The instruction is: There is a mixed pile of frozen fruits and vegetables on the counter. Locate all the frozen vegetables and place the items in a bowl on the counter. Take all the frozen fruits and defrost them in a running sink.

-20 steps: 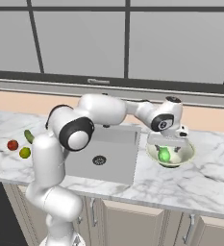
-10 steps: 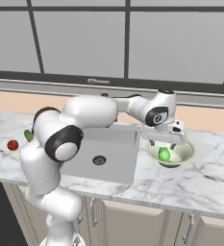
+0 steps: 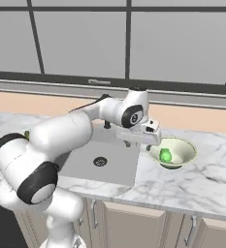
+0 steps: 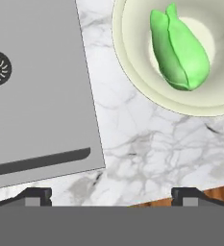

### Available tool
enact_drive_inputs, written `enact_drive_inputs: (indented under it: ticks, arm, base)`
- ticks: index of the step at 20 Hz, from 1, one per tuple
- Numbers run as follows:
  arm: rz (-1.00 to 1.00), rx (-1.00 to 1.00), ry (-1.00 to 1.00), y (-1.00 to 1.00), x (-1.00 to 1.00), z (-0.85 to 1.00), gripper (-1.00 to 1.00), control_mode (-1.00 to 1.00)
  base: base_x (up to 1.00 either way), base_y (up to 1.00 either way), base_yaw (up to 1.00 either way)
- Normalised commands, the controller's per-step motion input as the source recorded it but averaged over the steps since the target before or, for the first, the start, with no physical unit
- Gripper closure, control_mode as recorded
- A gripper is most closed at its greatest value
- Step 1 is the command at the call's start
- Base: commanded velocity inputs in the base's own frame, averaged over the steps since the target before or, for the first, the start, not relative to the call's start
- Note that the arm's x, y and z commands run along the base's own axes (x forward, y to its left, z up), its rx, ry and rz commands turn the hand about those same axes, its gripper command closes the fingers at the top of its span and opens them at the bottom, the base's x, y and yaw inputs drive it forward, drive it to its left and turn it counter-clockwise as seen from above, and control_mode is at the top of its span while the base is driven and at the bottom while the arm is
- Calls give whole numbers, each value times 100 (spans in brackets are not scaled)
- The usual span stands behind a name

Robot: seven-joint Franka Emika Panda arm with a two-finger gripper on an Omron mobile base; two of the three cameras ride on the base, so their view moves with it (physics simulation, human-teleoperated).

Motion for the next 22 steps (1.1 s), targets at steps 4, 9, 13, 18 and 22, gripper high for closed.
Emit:
enact_drive_inputs:
  ticks: [4,9,13,18,22]
  arm:
    - [0,-10,-1,100,-20,0,-100,-100]
    - [0,-11,0,100,-2,0,-100,-100]
    - [2,-8,3,100,3,-1,-100,-100]
    - [21,3,3,82,8,-8,-100,-100]
    - [31,7,1,61,1,-8,-100,-100]
  base:
    - [0,0,0]
    - [0,0,0]
    - [0,0,0]
    - [0,0,0]
    - [0,0,0]
